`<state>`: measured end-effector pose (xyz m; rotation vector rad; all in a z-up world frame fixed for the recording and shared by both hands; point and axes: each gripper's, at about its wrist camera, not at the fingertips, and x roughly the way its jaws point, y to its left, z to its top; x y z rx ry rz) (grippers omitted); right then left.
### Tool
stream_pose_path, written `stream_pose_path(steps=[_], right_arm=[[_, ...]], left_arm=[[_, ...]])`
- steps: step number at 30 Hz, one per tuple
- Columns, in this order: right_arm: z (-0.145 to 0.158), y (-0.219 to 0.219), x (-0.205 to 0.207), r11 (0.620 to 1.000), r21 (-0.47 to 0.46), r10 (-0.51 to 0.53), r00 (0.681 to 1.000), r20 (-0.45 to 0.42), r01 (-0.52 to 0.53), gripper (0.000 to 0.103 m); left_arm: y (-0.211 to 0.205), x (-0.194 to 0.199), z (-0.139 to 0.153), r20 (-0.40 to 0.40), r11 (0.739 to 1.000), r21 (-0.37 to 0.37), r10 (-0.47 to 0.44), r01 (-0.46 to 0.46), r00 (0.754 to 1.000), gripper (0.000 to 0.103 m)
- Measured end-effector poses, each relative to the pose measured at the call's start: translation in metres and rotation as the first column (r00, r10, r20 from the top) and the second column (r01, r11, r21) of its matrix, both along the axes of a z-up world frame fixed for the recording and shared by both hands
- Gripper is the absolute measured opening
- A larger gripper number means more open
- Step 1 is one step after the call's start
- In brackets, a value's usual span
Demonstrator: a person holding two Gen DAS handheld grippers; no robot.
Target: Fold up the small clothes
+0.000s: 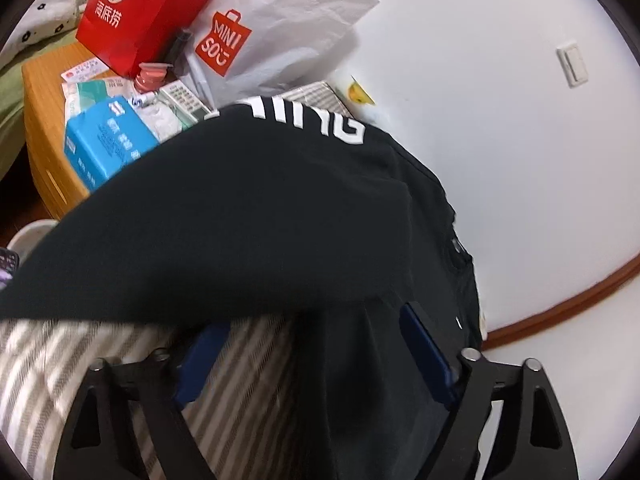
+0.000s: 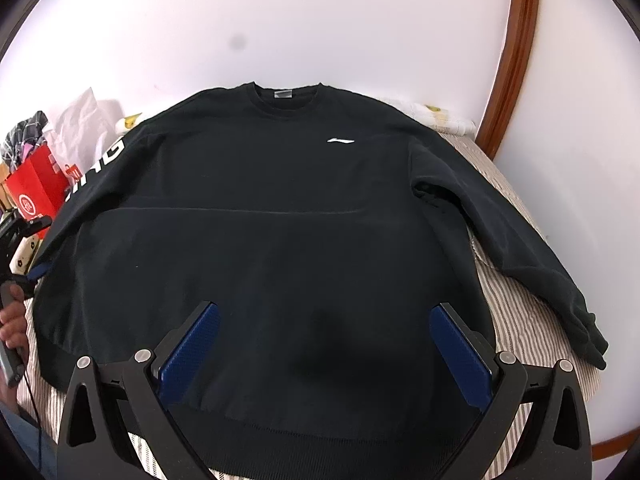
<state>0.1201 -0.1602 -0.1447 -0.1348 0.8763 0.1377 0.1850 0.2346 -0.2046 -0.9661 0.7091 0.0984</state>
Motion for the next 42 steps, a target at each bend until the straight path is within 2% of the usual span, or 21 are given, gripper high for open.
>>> stream_pose_path(steps=[3, 5, 7, 10, 12, 16, 20, 22, 24, 26, 28, 29, 31, 32, 33, 34, 37, 39, 40, 41, 42], right_arm=[[-0.005, -0.002, 0.008, 1.0, -0.016, -0.007, 1.0, -0.007, 0.007, 0.103], [-0.008, -0.005, 0.012, 1.0, -0.009, -0.009, 1.0, -0.014, 0.009, 0.103], [-0.011, -0.011, 0.016, 1.0, -0.002, -0.011, 1.0, -0.023, 0.011, 0.103], [-0.017, -0.02, 0.019, 1.0, 0.003, -0.019, 0.999, -0.03, 0.019, 0.103], [-0.02, -0.027, 0.022, 1.0, 0.01, -0.026, 0.999, -0.034, 0.026, 0.103], [-0.022, -0.04, 0.021, 0.999, 0.022, -0.03, 0.999, -0.03, 0.03, 0.103], [-0.022, -0.055, 0.019, 0.998, 0.012, -0.054, 0.998, -0.02, 0.054, 0.103], [-0.022, -0.064, 0.017, 0.997, 0.027, -0.069, 0.997, -0.024, 0.069, 0.103], [-0.022, -0.074, 0.016, 0.995, 0.027, -0.092, 0.995, -0.026, 0.093, 0.103], [-0.022, -0.084, 0.015, 0.992, 0.01, -0.122, 0.992, -0.023, 0.122, 0.103], [-0.024, -0.094, 0.014, 0.989, 0.001, -0.148, 0.989, -0.029, 0.148, 0.103], [-0.024, -0.098, 0.013, 0.988, 0.001, -0.155, 0.987, -0.034, 0.156, 0.103], [-0.025, -0.106, 0.011, 0.985, -0.005, -0.174, 0.984, -0.039, 0.174, 0.103], [-0.025, -0.109, 0.01, 0.983, -0.011, -0.182, 0.982, -0.04, 0.182, 0.103], [-0.025, -0.111, 0.009, 0.983, -0.014, -0.186, 0.982, -0.039, 0.186, 0.103], [-0.024, -0.111, 0.009, 0.982, -0.018, -0.187, 0.982, -0.036, 0.186, 0.103], [-0.021, -0.106, 0.008, 0.985, -0.021, -0.17, 0.985, -0.024, 0.169, 0.103], [-0.019, -0.099, 0.011, 0.988, -0.019, -0.152, 0.988, -0.021, 0.152, 0.103], [-0.017, -0.094, 0.013, 0.99, -0.016, -0.14, 0.99, -0.019, 0.14, 0.103], [-0.015, -0.087, 0.014, 0.992, -0.013, -0.125, 0.992, -0.014, 0.125, 0.103], [-0.013, -0.078, 0.016, 0.994, -0.008, -0.105, 0.994, -0.007, 0.105, 0.103]], left_arm=[[0.004, 0.013, 0.001, -0.033, 0.999, 0.047, 0.02, -0.019, 0.999, 0.062], [0.006, 0.019, 0.002, -0.077, 0.995, 0.099, 0.037, -0.03, 0.996, 0.03], [0.006, 0.024, 0.007, -0.109, 0.989, 0.145, 0.045, -0.029, 0.993, 0.013], [0.001, 0.029, 0.03, -0.095, 0.968, 0.251, 0.047, -0.022, 0.994, 0.01], [-0.009, 0.036, 0.056, -0.077, 0.935, 0.356, 0.043, -0.013, 0.996, 0.01], [-0.029, 0.057, 0.099, -0.03, 0.894, 0.447, -0.013, 0.025, 0.999, 0.007], [-0.084, 0.092, 0.146, 0.012, 0.801, 0.59, -0.136, 0.103, 0.991, 0.007], [-0.121, 0.11, 0.158, 0.012, 0.757, 0.629, -0.232, 0.173, 0.973, 0.007], [-0.165, 0.128, 0.162, -0.01, 0.707, 0.659, -0.332, 0.256, 0.943, 0.007], [-0.205, 0.141, 0.154, -0.043, 0.657, 0.676, -0.417, 0.334, 0.908, 0.007], [-0.251, 0.154, 0.132, -0.114, 0.581, 0.694, -0.495, 0.425, 0.862, 0.007], [-0.266, 0.158, 0.122, -0.145, 0.555, 0.696, -0.513, 0.456, 0.846, 0.007], [-0.295, 0.168, 0.091, -0.25, 0.497, 0.665, -0.554, 0.557, 0.794, 0.008], [-0.302, 0.171, 0.078, -0.295, 0.479, 0.645, -0.561, 0.595, 0.773, 0.008], [-0.307, 0.173, 0.068, -0.322, 0.473, 0.63, -0.562, 0.616, 0.762, 0.008], [-0.308, 0.172, 0.058, -0.333, 0.481, 0.615, -0.56, 0.625, 0.759, 0.008], [-0.302, 0.161, 0.053, -0.305, 0.524, 0.576, -0.574, 0.627, 0.76, 0.014], [-0.294, 0.152, 0.06, -0.283, 0.549, 0.553, -0.583, 0.626, 0.762, 0.023], [-0.286, 0.143, 0.066, -0.258, 0.566, 0.548, -0.586, 0.616, 0.768, 0.032], [-0.281, 0.136, 0.07, -0.237, 0.575, 0.548, -0.59, 0.607, 0.772, 0.046], [-0.273, 0.132, 0.078, -0.215, 0.585, 0.545, -0.594, 0.6, 0.775, 0.054]])
